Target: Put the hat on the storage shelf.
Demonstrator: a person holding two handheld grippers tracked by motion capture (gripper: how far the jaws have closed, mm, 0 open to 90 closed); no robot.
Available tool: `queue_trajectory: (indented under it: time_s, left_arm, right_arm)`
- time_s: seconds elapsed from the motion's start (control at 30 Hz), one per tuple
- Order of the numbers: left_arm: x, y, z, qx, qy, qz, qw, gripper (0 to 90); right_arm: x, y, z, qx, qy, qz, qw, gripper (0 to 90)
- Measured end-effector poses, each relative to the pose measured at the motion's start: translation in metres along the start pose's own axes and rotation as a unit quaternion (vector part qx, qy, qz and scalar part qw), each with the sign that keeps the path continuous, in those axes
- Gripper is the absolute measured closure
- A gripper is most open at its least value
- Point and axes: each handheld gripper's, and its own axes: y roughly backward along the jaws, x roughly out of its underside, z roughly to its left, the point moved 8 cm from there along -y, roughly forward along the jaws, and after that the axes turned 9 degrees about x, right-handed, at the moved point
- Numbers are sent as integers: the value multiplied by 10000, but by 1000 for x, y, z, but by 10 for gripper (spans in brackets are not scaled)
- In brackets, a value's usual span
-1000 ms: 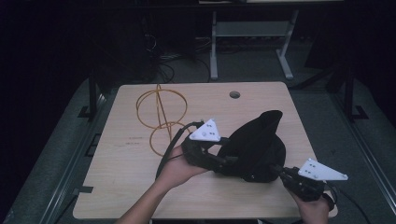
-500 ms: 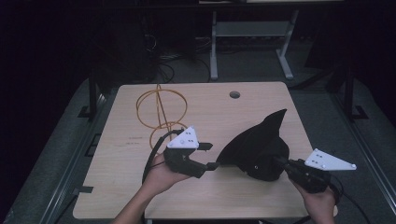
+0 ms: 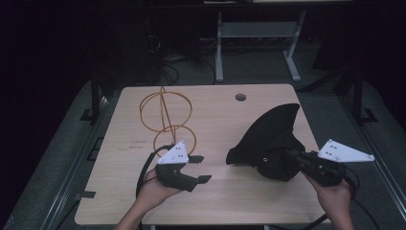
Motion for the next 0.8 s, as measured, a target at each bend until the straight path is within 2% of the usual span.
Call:
queue_trajectory:
  time_s: [0.27,0.37,0.43,0.5,0.57,0.8]
  left_arm:
    - [19,5,4,-244,16,-112,9996,350]
    - [26,3,5,-244,71,-192,9995,351]
    - [30,1,4,-204,134,-153,9996,350]
    - [30,2,5,-116,166,-203,9996,349]
    - [31,1,5,-116,216,-221,9995,345]
    - [37,-1,6,-72,212,-194,9996,320]
  right_arm:
    - [-24,-3,-1,-11,237,-48,9997,895]
    - [-33,-4,0,-36,234,-82,9997,895]
    - [-38,-6,0,-64,284,-100,9995,895]
    - [-43,-6,2,-98,311,-103,9994,895]
    - [-48,-8,2,-114,343,-106,9993,895]
    - [-66,-14,7,-252,376,-186,9988,895]
